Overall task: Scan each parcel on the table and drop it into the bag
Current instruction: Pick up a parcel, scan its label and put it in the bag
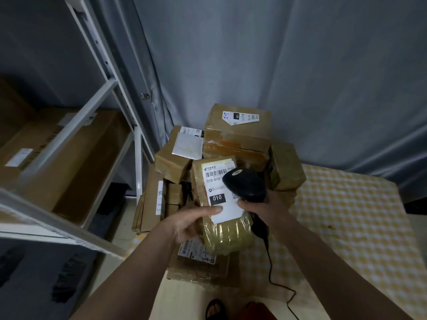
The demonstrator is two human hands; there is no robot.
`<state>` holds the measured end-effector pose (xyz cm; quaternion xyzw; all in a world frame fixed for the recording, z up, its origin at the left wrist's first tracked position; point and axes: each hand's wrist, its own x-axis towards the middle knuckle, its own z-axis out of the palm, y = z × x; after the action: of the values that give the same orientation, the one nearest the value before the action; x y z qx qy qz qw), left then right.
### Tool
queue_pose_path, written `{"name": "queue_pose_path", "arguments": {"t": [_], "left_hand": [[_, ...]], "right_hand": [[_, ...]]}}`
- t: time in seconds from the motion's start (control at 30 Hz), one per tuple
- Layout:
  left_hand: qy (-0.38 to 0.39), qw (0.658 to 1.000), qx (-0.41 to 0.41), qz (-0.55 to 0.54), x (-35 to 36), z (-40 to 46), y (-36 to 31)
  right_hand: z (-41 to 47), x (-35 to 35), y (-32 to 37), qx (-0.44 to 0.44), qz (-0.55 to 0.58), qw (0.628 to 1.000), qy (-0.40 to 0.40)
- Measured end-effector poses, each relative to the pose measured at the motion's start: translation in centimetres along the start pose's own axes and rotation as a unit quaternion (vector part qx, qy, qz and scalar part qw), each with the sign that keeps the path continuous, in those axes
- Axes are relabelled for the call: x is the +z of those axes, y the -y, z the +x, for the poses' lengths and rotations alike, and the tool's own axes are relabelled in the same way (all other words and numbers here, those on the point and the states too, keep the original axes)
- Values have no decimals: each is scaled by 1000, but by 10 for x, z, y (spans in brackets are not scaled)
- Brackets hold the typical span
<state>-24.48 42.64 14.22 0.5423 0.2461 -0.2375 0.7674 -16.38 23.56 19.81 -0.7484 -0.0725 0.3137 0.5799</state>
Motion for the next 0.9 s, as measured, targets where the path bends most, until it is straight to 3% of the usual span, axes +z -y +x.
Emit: {"name": "queue_pose_path", "arguments": {"t": [0.23,0.43,0.9], "left_hand": [[-108,991,58,-49,-13,2,-15],[-156,981,104,-51,-12,-6,-29],[-162,979,101,-65,-17,3,-30]], "right_hand": [[-9,9,32,-51,-24,996,-75],[-23,19,44,-68,-28,996,-41],[-30,21,46,-40,-40,998,-13]]}}
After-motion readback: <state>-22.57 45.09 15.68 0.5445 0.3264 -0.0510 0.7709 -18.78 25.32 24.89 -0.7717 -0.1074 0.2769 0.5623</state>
